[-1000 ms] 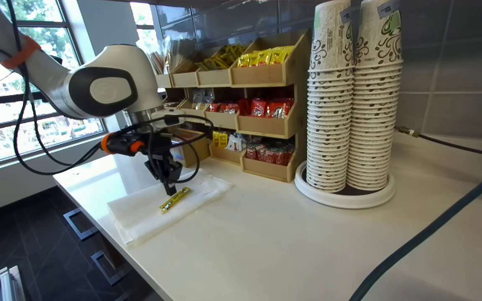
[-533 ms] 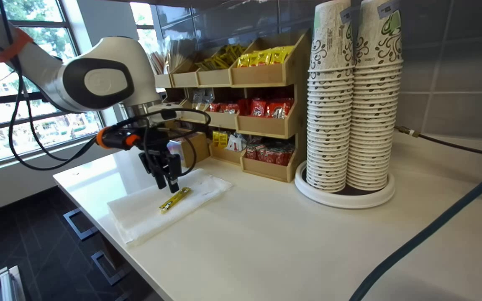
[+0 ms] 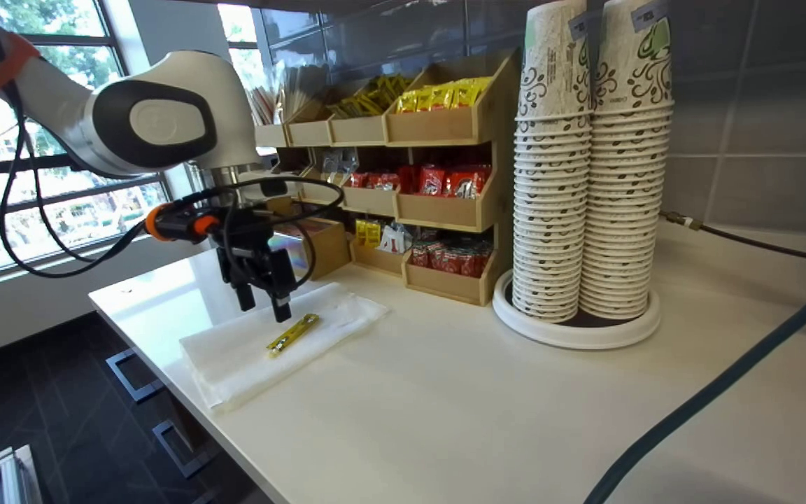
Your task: Press down on the yellow sachet
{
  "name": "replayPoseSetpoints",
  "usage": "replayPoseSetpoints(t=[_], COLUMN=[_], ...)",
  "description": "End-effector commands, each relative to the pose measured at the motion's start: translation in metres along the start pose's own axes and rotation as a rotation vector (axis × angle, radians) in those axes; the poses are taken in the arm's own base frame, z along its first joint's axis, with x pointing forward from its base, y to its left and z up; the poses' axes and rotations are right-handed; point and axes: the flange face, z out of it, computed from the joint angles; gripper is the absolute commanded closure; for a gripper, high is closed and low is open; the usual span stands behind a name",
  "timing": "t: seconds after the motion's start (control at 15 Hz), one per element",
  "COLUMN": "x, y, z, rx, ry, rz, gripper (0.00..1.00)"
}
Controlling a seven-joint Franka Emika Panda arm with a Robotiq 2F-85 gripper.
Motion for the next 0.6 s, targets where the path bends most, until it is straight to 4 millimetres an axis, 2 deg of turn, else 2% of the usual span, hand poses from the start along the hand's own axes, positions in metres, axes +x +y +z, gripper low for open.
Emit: replayPoseSetpoints(t=[0.0, 0.53], x=[-0.010, -0.017], y=[0.000, -0.004], z=[-0.012, -0.038], rx=[-0.005, -0.026], ry=[-0.016, -0.018], rz=[0.002, 0.009], gripper=[0.00, 0.00])
